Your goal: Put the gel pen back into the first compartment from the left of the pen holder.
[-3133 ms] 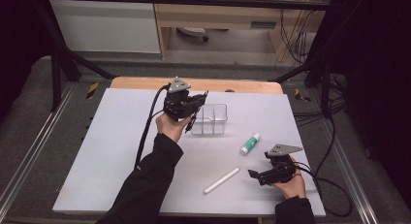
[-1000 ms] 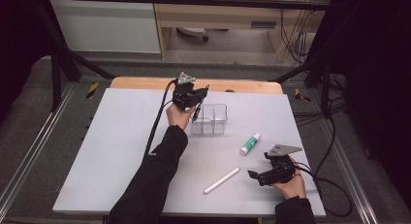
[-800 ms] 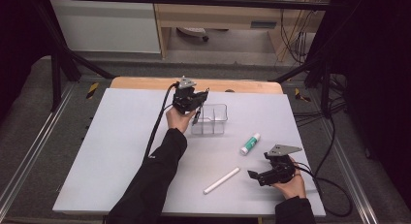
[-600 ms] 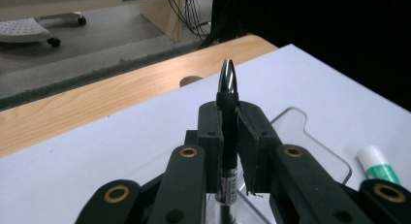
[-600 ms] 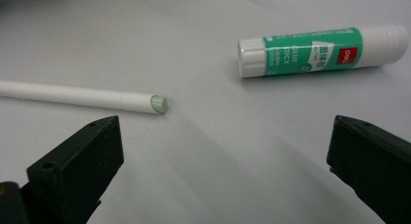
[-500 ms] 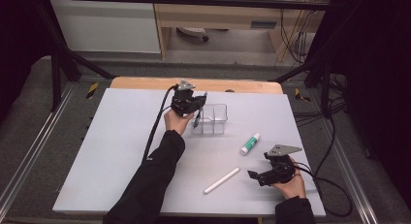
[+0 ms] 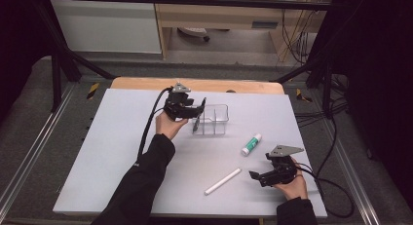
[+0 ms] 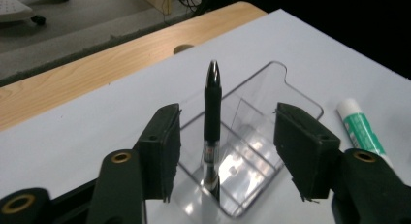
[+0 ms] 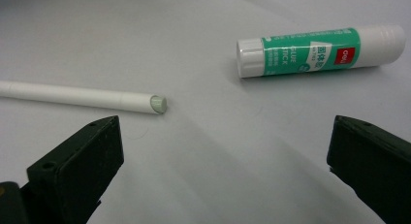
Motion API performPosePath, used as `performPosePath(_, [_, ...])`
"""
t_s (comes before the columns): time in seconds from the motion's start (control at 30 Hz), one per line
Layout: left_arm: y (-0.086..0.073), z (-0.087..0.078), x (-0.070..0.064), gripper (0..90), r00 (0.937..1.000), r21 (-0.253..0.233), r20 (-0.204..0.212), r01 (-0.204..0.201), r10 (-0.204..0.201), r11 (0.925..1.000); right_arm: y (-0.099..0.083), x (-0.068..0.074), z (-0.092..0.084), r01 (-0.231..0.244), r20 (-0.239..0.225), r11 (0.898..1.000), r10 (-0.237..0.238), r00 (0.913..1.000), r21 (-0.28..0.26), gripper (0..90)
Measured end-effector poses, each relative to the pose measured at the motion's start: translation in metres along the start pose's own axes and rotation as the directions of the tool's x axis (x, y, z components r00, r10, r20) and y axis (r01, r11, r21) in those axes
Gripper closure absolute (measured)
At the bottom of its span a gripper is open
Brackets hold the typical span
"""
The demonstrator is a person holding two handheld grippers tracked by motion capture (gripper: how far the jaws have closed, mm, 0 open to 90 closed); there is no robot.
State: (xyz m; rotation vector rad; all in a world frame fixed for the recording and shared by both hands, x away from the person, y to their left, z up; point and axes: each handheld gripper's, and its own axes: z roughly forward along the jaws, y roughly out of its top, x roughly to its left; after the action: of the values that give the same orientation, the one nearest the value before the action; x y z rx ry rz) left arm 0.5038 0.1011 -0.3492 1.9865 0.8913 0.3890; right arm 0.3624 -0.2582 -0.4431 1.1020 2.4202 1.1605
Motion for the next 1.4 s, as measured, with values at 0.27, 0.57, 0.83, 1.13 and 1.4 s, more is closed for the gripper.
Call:
performPosePath(0.27, [-0.013,-0.027,-0.002,31.5,0.9998,0.008,-0.006,-0.018,0.018,0.9998,0.0,0.0,-0.001,0.003,0.004,1.0,-0.003,1.0,0.0,0.1])
performPosePath(0.57, [-0.038,-0.048,-0.006,19.9,0.9989,0.057,-0.018,-0.043,0.044,0.9974,0.0,0.0,-0.001,0.001,0.01,1.0,-0.001,0.9999,0.008,0.1])
performPosePath(0.83, [-0.061,-0.057,-0.017,11.2,0.9969,0.095,-0.031,-0.07,0.073,0.9931,0.0,0.0,0.0,0.0,0.013,1.0,0.0,0.9999,0.01,0.1])
performPosePath(1.13, [-0.084,-0.055,-0.033,8.4,0.9972,0.134,0.021,-0.073,0.071,0.9883,0.0,-0.001,0.001,0.002,0.018,1.0,-0.002,0.9998,0.012,0.1])
performPosePath(1.4, [-0.095,-0.051,-0.048,7.2,0.9939,0.16,0.065,-0.098,0.089,0.9822,0.0,-0.001,0.001,0.002,0.023,1.0,-0.003,0.9997,0.018,0.1])
